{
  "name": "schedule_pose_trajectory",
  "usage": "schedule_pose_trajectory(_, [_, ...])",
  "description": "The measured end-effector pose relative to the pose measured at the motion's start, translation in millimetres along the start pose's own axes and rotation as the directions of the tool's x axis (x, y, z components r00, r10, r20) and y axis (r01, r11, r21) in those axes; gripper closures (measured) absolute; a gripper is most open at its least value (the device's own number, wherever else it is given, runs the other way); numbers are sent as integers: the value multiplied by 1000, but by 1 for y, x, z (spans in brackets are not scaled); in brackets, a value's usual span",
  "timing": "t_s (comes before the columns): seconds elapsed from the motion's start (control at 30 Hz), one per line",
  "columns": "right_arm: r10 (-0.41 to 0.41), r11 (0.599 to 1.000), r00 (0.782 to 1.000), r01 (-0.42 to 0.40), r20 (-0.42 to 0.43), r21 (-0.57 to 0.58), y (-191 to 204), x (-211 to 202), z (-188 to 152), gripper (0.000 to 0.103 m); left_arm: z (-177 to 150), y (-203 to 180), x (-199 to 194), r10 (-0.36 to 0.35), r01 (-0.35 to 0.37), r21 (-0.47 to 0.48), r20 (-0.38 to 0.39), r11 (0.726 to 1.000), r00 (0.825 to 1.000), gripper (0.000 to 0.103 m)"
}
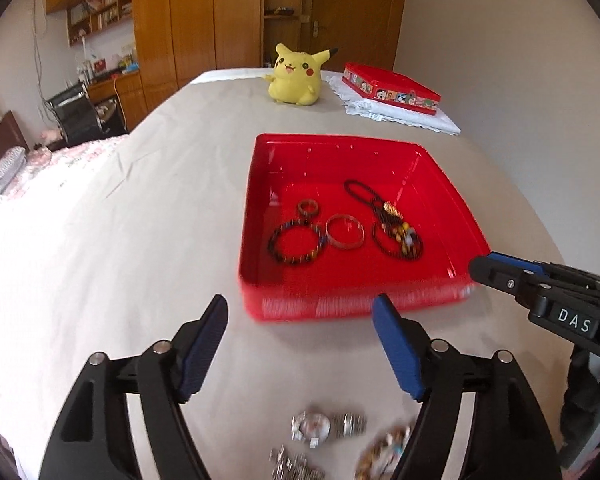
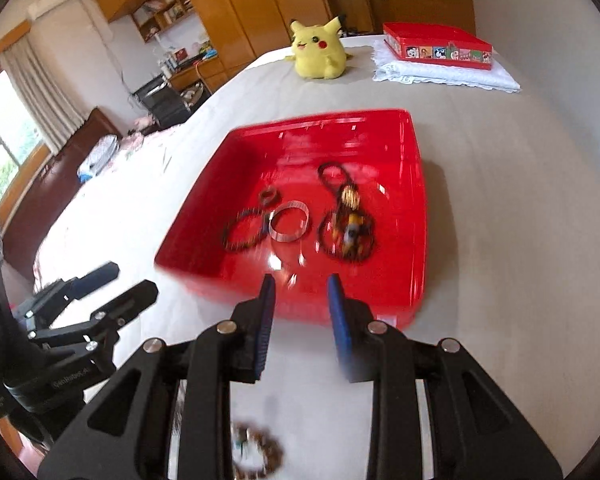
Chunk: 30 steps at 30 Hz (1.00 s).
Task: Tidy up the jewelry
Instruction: 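Withdraw both tools from the tray back to the remaining jewelry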
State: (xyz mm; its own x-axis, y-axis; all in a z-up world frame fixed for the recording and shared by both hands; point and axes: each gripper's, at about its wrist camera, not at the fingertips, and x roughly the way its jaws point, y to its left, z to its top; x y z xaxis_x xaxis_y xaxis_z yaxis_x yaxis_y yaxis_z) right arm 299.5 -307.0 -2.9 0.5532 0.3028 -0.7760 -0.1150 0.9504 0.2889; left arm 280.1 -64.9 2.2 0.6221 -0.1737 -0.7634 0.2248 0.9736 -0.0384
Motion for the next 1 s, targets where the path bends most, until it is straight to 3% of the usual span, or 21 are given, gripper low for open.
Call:
schedule_pose_trajectory(0.27, [27, 999, 999, -28, -40, -22, 16, -22, -61, 76, -48, -2, -33, 13, -13, 12, 11, 1000, 1000, 26])
schedule_pose_trajectory(0.5, [65, 997, 996, -67, -56, -35, 32, -35, -94, 76, -76, 1, -53, 2, -2, -7, 7, 1000, 1000, 26])
schedule_pose_trajectory(0.77, [88, 996, 992, -89, -89, 1, 35, -31, -116, 76, -98, 22, -53, -6, 2, -68, -67, 998, 998, 25])
schedule_pose_trajectory(1.0, [98, 995, 988, -95, -117, 35, 33, -27, -131, 74, -115, 38, -42, -9, -6, -117, -127, 993, 992, 17])
